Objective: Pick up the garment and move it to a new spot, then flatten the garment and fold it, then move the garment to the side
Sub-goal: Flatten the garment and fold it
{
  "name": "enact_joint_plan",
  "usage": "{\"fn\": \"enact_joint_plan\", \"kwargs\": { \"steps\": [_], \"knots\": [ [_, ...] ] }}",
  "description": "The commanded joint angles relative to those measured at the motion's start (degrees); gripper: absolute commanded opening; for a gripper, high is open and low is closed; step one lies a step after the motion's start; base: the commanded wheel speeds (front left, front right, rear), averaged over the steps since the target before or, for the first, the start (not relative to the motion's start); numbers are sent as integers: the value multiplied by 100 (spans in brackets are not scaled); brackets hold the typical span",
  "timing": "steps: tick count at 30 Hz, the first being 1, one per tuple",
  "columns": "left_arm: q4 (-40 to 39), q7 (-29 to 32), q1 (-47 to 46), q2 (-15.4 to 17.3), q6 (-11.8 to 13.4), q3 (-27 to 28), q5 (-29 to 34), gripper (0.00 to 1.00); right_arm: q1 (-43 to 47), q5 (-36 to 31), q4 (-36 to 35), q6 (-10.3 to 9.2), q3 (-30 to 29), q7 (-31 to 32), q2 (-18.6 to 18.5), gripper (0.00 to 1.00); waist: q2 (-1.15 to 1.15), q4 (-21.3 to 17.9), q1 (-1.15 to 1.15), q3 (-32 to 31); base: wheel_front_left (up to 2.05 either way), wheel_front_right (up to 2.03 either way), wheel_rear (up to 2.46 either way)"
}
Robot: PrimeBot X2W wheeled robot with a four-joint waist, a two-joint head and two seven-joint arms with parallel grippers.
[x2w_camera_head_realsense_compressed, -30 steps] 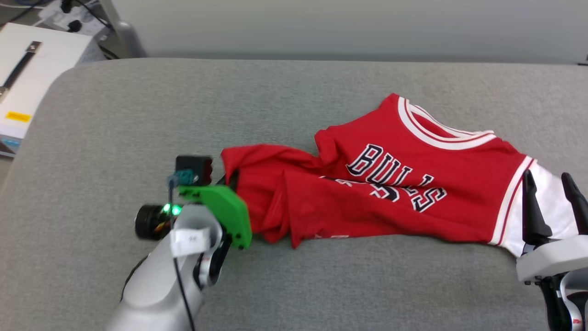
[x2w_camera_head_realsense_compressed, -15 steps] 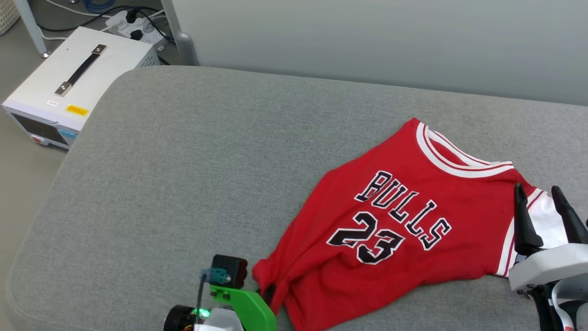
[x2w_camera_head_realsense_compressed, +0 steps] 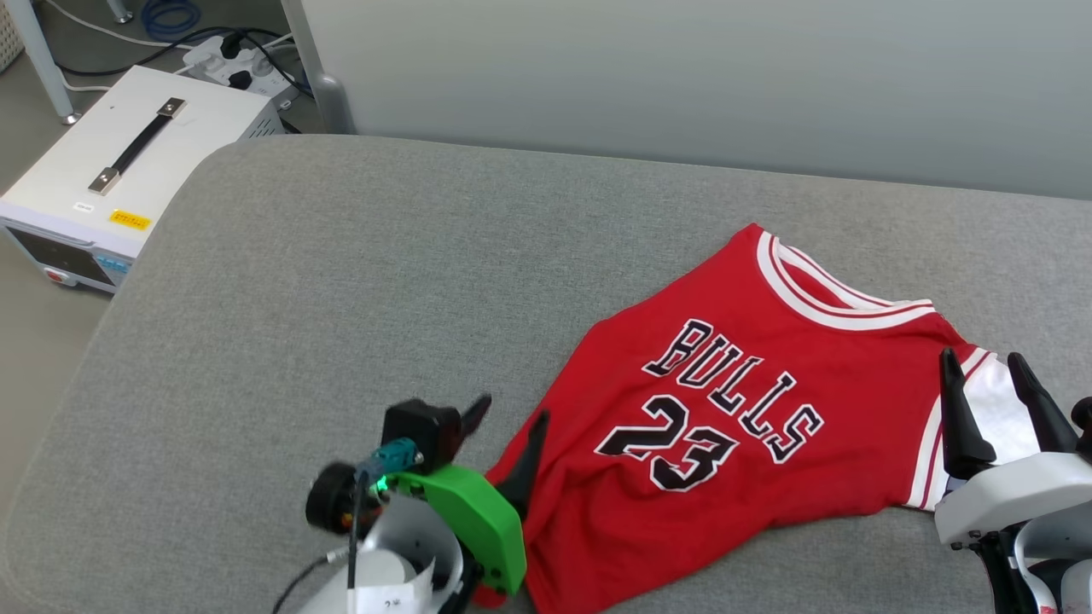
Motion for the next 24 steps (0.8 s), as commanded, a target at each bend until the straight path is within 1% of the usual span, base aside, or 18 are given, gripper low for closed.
{"fn": "enact_joint_plan", "kwargs": {
  "steps": [1,6,7,10,13,18,22,24],
  "knots": [
    [-24,-253,-180,41,-69,47,161,100,45,17,1,-4,19,22,-31,100,0,-16,0,2,0,0,0],
    [184,-1463,-462,186,-180,173,688,100,18,41,4,-4,133,129,-76,100,0,-63,0,63,0,0,0],
    [330,-1779,-467,142,-203,291,757,100,-24,48,20,-4,252,236,-126,100,0,-79,0,146,0,0,0],
    [363,-1884,-436,51,-224,475,786,100,-133,20,55,-4,477,510,-320,100,0,-49,0,286,0,0,0],
    [419,-1903,-436,10,-296,566,866,100,-356,23,127,-4,831,1008,-639,100,0,18,0,437,0,0,0],
    [381,-1908,-489,-189,-453,765,1030,100,-1040,343,370,-4,1605,2185,-1226,100,0,232,0,698,0,0,0],
    [397,-1909,-502,-372,-589,909,1152,100,-1654,648,738,-4,2169,3063,-1552,100,0,424,0,848,0,0,0],
    [438,-1909,-502,-453,-666,963,1210,100,-1944,719,976,-4,2402,3385,-1676,100,0,533,0,913,0,0,0]
  ]
}}
